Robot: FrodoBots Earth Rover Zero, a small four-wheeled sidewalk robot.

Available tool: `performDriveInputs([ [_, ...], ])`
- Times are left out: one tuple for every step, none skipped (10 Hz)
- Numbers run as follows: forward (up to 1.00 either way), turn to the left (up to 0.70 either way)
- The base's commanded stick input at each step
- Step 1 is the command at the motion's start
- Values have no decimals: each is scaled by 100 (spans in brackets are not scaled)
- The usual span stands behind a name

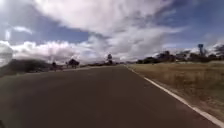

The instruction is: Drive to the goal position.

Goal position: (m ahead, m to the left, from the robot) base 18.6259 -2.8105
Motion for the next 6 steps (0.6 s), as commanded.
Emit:
performDriveInputs([
  [70, 0],
  [70, 0],
  [70, 0],
  [70, 0],
  [70, 0],
  [70, 0],
])
